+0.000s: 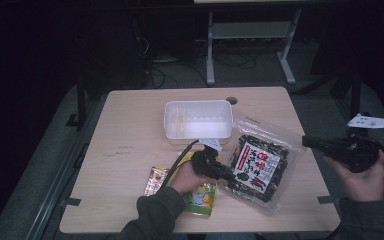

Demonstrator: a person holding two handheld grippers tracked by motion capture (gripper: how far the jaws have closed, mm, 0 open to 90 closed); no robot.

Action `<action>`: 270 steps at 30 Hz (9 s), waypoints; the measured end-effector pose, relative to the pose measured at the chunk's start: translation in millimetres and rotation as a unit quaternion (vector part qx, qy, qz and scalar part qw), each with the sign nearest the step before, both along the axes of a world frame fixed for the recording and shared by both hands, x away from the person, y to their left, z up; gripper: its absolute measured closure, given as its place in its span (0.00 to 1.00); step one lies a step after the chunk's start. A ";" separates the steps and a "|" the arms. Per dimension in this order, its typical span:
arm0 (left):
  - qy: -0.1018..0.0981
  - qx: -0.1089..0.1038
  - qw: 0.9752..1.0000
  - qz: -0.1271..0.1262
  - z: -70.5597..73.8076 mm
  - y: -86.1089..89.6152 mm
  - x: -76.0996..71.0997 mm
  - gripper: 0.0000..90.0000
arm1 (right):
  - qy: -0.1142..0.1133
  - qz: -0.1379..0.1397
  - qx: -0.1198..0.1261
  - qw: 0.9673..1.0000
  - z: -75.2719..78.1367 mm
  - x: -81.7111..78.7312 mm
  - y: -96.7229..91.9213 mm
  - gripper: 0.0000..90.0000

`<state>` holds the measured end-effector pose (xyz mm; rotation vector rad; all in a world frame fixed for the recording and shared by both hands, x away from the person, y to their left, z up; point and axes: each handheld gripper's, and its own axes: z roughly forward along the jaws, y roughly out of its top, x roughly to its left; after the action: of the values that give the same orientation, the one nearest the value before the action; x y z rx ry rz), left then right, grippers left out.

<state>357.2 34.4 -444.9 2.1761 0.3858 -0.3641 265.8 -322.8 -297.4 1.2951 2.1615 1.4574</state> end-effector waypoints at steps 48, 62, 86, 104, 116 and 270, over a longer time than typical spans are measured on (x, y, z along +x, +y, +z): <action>-0.060 0.003 0.998 -0.011 4.3 2.4 -15.5 0.84 | 0.069 0.068 0.085 0.992 -100.2 31.2 2.7 0.43; -0.060 0.001 0.998 -0.011 3.6 2.1 -15.7 0.83 | 0.081 0.112 0.104 0.985 -111.6 34.6 16.4 0.66; -0.087 0.011 0.996 0.027 16.1 22.3 -21.9 0.57 | 0.046 0.138 0.095 0.985 -68.3 14.2 18.6 0.83; -0.111 0.026 0.991 0.067 25.6 77.6 -45.3 0.45 | 0.019 0.119 0.073 0.990 -47.1 18.1 28.9 0.83; -0.123 0.034 0.988 0.091 26.2 103.9 -55.5 0.41 | 0.008 0.118 0.063 0.991 -37.5 27.1 45.7 0.83; -0.116 0.028 0.980 0.160 11.6 168.4 -68.7 0.28 | -0.009 0.060 0.020 0.998 -60.8 186.7 136.0 0.57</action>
<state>288.5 202.8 -433.3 2.1356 0.6080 0.0788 452.5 -186.8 -358.3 1.1786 2.2454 1.5598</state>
